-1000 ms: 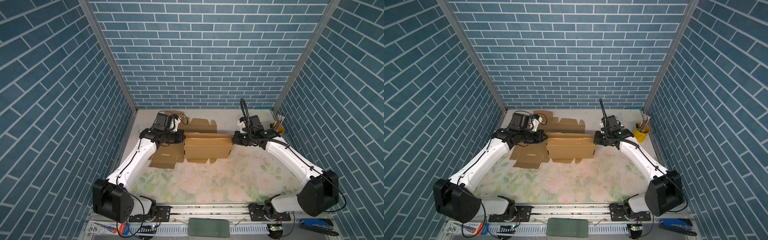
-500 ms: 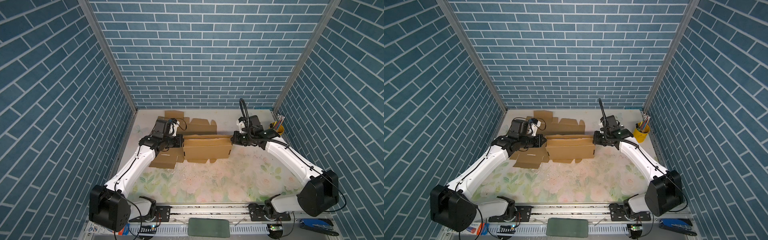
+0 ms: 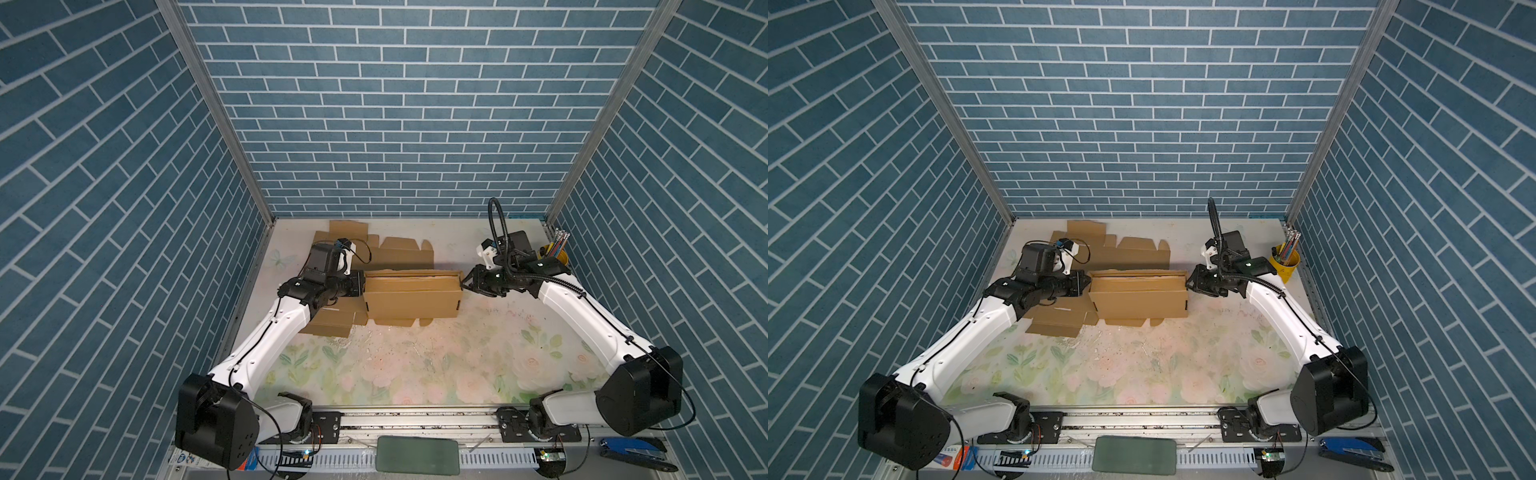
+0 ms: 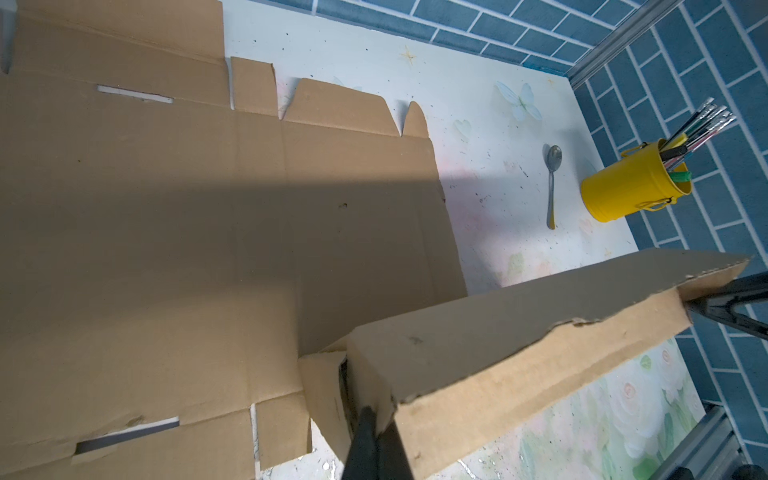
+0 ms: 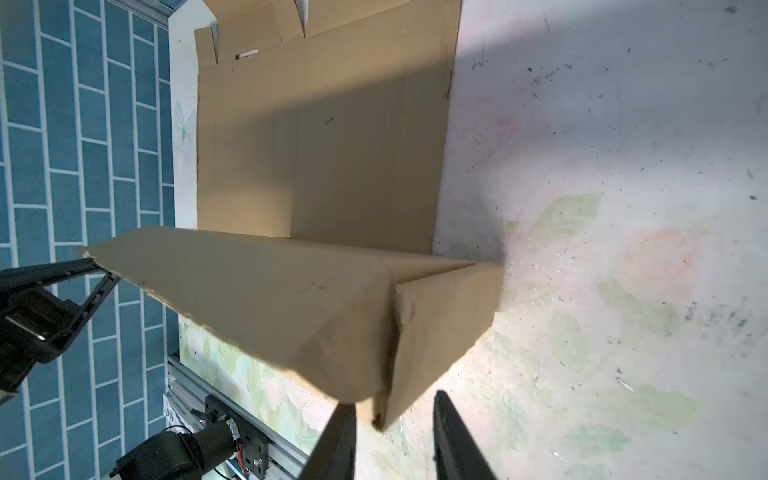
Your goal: Fold the paper box
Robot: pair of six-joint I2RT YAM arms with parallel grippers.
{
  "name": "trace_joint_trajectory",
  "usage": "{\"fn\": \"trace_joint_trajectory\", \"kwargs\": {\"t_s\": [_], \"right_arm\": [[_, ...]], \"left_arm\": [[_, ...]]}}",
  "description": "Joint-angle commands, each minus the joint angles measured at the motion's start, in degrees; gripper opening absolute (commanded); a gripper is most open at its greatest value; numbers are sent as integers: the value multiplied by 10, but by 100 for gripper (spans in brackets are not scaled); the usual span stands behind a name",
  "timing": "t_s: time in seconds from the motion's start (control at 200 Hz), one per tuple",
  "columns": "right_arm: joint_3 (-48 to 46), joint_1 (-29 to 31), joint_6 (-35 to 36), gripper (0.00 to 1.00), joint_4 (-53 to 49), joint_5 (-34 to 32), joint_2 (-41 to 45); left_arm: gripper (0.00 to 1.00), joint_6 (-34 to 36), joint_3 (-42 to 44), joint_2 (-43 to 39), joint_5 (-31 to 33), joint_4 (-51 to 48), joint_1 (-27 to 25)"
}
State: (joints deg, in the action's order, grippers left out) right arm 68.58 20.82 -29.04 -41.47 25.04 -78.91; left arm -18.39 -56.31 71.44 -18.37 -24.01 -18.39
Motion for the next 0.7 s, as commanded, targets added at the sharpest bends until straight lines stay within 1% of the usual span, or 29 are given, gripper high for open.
{"fn": "trace_joint_trajectory", "kwargs": {"t_s": [0.0, 0.06, 0.12, 0.185, 0.285, 0.365, 0.395, 0.465, 0.54, 0.595, 0.68, 0.695], "right_arm": [[67, -25, 63, 42, -85, 34, 17], [99, -35, 101, 49, -115, 21, 21], [134, -30, 157, 60, -141, -34, 26], [153, -5, 230, 68, -149, -93, 32], [159, 53, 361, 74, -130, -161, 32], [169, 100, 464, 75, -103, -221, 14], [174, 116, 497, 76, -93, -234, 4], [193, 148, 558, 80, -82, -238, -24], [217, 175, 608, 83, -88, -219, -57], [227, 193, 637, 88, -91, -205, -76], [238, 213, 665, 94, -90, -204, -102], [238, 215, 668, 94, -89, -188, -105]], "left_arm": [[0, 4, 15, 18, 11, -54, -1], [0, 4, 12, 19, 8, -55, -1], [0, 6, 9, 20, 9, -56, -1], [0, 7, 5, 23, 9, -59, -1], [0, 8, 2, 25, 9, -60, -2], [0, 8, 1, 28, 9, -60, -4], [0, 8, 1, 30, 10, -60, -5], [0, 9, 0, 33, 12, -59, -8], [0, 9, 0, 35, 14, -59, -11], [0, 11, 0, 37, 16, -59, -11], [0, 12, -1, 38, 17, -59, -14], [0, 12, -1, 38, 18, -58, -14]]}}
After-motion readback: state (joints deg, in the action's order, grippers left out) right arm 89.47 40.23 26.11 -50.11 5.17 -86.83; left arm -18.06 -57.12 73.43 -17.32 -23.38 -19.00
